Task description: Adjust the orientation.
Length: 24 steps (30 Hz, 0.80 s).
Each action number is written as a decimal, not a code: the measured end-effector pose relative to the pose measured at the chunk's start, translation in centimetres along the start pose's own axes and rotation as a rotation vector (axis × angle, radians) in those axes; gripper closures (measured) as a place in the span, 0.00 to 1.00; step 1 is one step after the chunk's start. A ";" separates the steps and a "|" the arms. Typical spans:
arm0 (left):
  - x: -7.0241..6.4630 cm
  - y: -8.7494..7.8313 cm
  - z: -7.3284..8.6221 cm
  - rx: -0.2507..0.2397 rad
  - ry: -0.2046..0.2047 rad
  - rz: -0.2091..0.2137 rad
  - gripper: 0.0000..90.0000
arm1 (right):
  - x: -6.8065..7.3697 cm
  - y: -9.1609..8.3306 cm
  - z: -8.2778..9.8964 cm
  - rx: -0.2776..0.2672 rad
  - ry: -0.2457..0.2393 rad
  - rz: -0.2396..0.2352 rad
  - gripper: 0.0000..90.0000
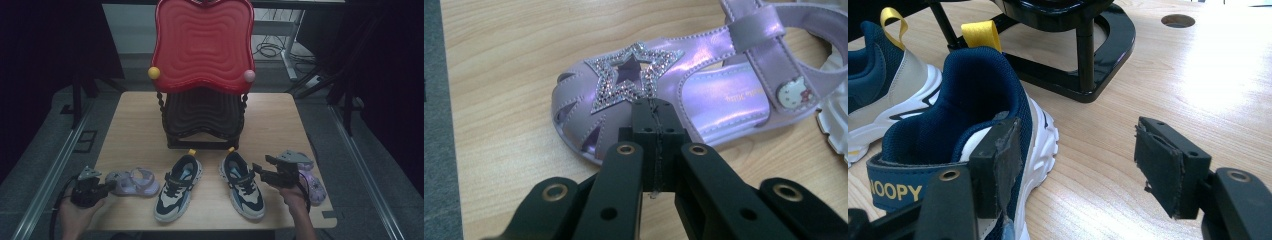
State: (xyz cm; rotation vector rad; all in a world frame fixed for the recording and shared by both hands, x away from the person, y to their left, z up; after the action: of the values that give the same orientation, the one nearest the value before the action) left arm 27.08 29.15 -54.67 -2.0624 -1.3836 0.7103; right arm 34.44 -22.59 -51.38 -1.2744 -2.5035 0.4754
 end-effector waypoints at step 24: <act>1.4 0.3 1.4 0.048 -0.024 -0.059 1.00 | -0.2 0.0 0.2 0.006 0.007 0.007 0.39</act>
State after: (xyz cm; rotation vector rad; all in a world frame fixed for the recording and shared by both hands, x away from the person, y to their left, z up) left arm 26.75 30.59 -56.07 -1.9741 -1.4212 0.7386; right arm 34.44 -22.85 -51.62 -1.2810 -2.4908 0.4795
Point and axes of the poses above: each handheld gripper's, and its own axes: y roughly forward along the jaws, z roughly out of its underside, x roughly to its left, the point moved 6 cm from there along y, roughly forward along the jaws, and after that the axes turned 6 degrees about -x, right-handed, at the moved point
